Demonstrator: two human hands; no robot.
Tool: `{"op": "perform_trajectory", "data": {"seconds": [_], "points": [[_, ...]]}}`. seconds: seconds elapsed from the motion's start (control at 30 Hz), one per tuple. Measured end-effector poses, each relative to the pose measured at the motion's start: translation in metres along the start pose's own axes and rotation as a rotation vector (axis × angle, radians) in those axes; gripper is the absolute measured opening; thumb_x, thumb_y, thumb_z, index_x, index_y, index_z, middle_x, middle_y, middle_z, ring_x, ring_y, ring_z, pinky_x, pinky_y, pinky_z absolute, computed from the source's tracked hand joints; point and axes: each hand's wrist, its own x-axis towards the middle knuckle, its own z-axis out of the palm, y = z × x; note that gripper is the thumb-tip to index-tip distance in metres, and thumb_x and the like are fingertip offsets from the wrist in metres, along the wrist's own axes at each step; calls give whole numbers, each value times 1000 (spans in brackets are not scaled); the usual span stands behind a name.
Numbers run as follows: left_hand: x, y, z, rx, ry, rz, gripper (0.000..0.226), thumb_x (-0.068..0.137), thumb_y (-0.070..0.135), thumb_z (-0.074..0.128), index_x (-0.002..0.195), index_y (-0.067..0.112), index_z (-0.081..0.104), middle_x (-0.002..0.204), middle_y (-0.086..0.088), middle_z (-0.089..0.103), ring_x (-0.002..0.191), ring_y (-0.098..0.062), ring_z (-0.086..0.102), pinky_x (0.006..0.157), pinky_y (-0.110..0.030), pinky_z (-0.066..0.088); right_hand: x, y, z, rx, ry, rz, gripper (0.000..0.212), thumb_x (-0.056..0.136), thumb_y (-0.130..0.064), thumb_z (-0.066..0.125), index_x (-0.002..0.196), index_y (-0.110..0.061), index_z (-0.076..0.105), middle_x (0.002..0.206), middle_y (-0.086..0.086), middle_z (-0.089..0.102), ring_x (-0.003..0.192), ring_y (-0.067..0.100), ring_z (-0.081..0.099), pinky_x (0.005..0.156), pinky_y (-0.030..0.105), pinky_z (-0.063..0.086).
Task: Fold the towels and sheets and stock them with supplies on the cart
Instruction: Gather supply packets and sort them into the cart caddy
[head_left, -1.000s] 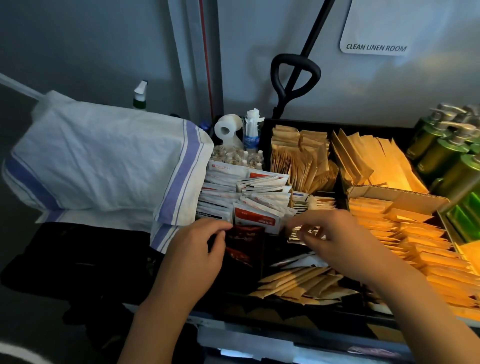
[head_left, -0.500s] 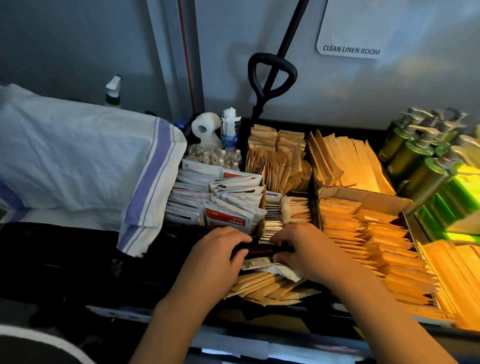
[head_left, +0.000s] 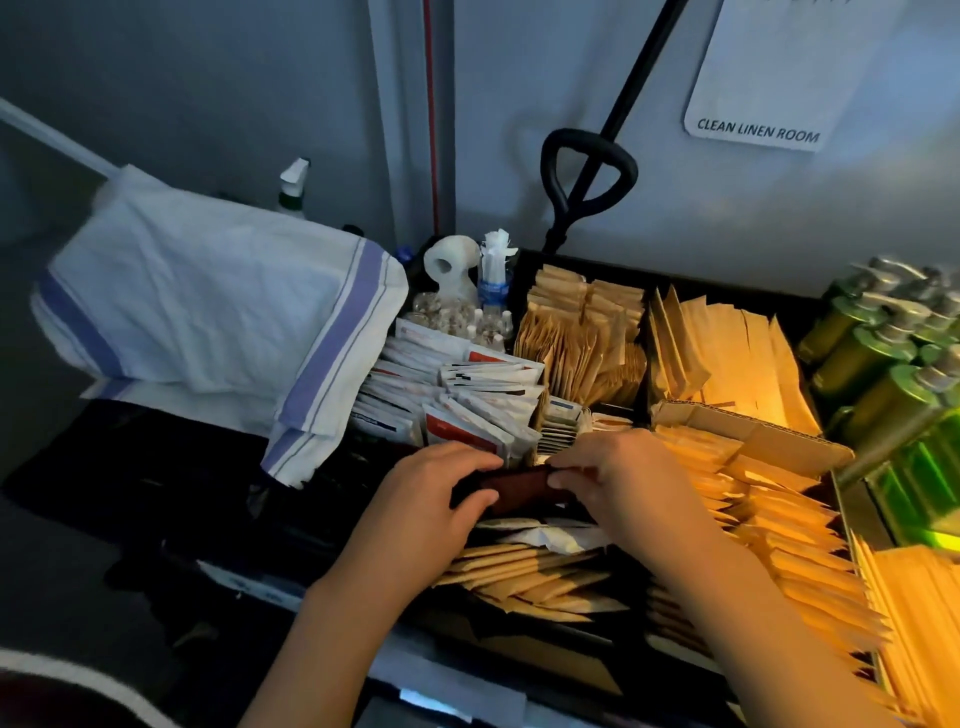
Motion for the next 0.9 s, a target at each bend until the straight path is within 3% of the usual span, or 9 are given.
{"op": "perform_trajectory", "data": {"seconds": [0.2,0.3,0.4,0.5,0.6,0.67,0.8,0.9], "points": [[-1,3,5,11,-9,-6,35,90,28,78,124,34,72,115,21,66,110,2,60,101,-30,52,-3,1,-3,124,25,-21,6,87,-35,80,91,-32,82,88,-14,73,85,12,66,77,40,53],[-1,4,6,4,11,0,34,89,31,78,122,35,71,113,25,66,109,5,60,98,-23,51,-5,3,-7,221,75,-33,5,85,-31,82,90,-29,82,88,-17,71,82,5,64,78,38,54],[3,8,3,-53,36,29,28,90,31,76,118,36,74,108,27,67,103,7,62,90,-14,50,-2,0,-13,328,133,-49,7,84,-31,83,91,-28,83,86,-18,72,81,2,66,77,27,55],[6,11,-3,-86,125,57,18,90,22,77,106,31,77,97,22,70,93,0,67,80,-19,53,5,-10,-16,397,162,-80,9,85,-34,83,93,-32,81,87,-22,72,87,1,67,75,13,50],[7,3,-17,-140,190,13,17,89,20,78,103,30,78,94,20,71,91,-5,69,77,-19,54,14,-18,-11,464,151,-38,13,83,-36,85,96,-34,80,88,-29,69,84,2,65,70,9,46],[6,-5,-27,-167,193,-6,18,89,18,79,103,30,79,94,20,72,91,-5,70,78,-18,53,20,-24,-5,490,112,-28,10,85,-34,84,94,-34,81,84,-29,69,79,2,66,65,11,47],[3,-22,-41,-249,200,-91,26,86,17,81,100,40,78,93,22,75,89,0,71,78,-10,52,30,-40,8,482,86,-53,4,89,-31,80,93,-30,80,83,-16,73,77,6,67,69,29,55],[0,-42,-51,-216,241,-148,27,85,15,82,99,38,79,93,25,74,90,3,71,78,-9,52,35,-51,12,330,104,-139,7,92,-28,77,98,-30,79,91,-18,72,85,3,66,75,29,55]]}}
